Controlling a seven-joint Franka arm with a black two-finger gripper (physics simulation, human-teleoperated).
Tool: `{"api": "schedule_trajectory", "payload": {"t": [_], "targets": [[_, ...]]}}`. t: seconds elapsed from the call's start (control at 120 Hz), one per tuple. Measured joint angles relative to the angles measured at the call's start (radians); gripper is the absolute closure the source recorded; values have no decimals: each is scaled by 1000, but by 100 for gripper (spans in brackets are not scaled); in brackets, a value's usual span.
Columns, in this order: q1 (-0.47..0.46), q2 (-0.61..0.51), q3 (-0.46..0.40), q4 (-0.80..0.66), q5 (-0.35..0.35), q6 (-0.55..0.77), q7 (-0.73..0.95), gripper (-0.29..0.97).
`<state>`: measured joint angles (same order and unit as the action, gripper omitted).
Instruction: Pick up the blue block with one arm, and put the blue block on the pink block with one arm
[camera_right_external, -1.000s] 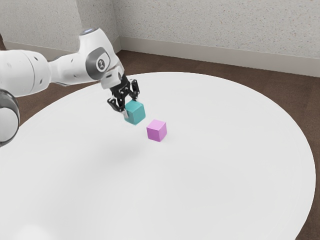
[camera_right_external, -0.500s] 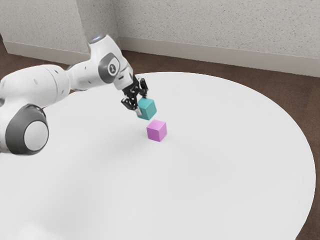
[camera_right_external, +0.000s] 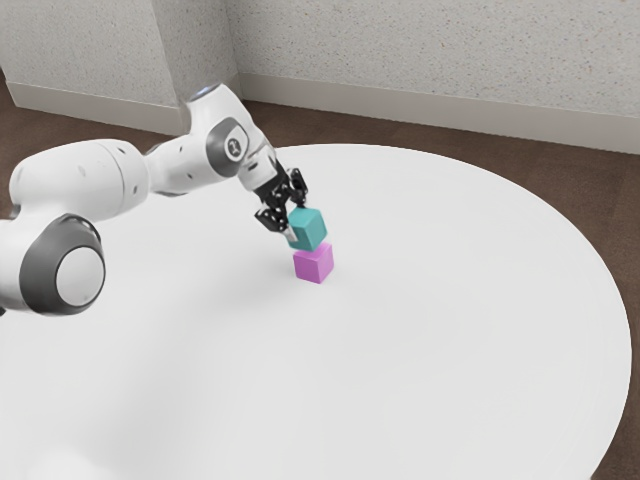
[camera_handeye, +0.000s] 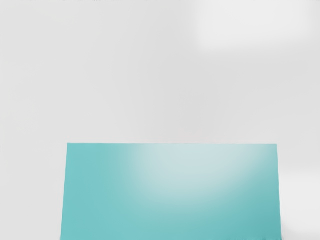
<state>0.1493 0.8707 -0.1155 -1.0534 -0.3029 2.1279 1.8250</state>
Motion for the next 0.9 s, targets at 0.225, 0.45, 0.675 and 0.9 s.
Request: {"api": "schedule_trajectory", "payload": {"t": [0.225, 0.45, 0.675, 0.9], "targets": [[2, 25, 2, 29, -27, -5, -2, 25], [3, 24, 7, 31, -73, -14, -5, 9], [2, -363, 9, -237, -6, -55, -19, 3], [6, -772, 4, -339, 263, -460, -208, 1]]}}
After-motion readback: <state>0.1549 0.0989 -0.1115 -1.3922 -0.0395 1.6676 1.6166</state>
